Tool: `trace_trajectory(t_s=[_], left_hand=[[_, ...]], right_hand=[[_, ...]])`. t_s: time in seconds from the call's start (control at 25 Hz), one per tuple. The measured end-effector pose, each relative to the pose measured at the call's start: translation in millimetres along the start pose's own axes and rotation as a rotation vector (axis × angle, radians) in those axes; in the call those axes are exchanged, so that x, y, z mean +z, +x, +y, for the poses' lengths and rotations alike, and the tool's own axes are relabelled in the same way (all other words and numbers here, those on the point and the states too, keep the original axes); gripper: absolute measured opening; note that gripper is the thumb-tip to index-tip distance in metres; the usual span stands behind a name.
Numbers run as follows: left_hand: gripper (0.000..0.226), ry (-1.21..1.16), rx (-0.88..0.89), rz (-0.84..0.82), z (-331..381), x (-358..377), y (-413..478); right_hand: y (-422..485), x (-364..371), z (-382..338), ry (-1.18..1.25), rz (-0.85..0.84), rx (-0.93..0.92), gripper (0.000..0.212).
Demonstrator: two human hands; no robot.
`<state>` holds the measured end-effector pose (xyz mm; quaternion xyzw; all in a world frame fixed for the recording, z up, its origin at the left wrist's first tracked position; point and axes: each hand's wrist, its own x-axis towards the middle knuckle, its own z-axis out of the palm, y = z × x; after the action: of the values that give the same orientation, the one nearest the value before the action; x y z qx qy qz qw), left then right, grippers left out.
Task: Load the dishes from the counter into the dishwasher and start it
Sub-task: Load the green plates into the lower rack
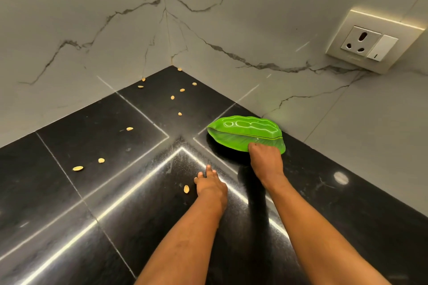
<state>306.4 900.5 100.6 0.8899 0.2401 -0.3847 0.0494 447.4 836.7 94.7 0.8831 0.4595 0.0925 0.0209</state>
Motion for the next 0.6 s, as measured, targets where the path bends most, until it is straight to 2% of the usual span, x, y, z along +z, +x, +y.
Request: trace_trajectory(t_s=[0.04, 0.12, 0.28, 0.36, 0.44, 0.48, 0.6], left_hand=[[0.086, 0.001, -0.001, 0.001, 0, 0, 2], [0.087, -0.021, -0.003, 0.007, -1, 0, 1], [0.083, -0.091, -0.024, 0.093, -8, 3, -1], [0.096, -0.075, -0.007, 0.187, -10, 9, -12], [0.116, -0.102, 0.005, 0.319, -7, 23, -28], [0.117, -0.124, 0.011, 0.383, -6, 33, -38], [0.091, -0.21, 0.009, 0.577, 0, 70, -65]], right_hand=[[-2, -1, 0, -0.007, 0.018, -0.005, 0.03], [-13, -6, -1, 0.006, 0.022, -0.015, 0.032], [-48, -12, -12, -0.019, 0.17, -0.093, 0.008], [-72, -20, -15, -0.021, 0.235, -0.07, 0.02], [-94, -31, -16, -0.03, 0.29, -0.05, 0.022], [-104, -35, -17, -0.034, 0.317, -0.042, 0.023], [-134, -43, -19, -0.041, 0.347, -0.04, 0.023]])
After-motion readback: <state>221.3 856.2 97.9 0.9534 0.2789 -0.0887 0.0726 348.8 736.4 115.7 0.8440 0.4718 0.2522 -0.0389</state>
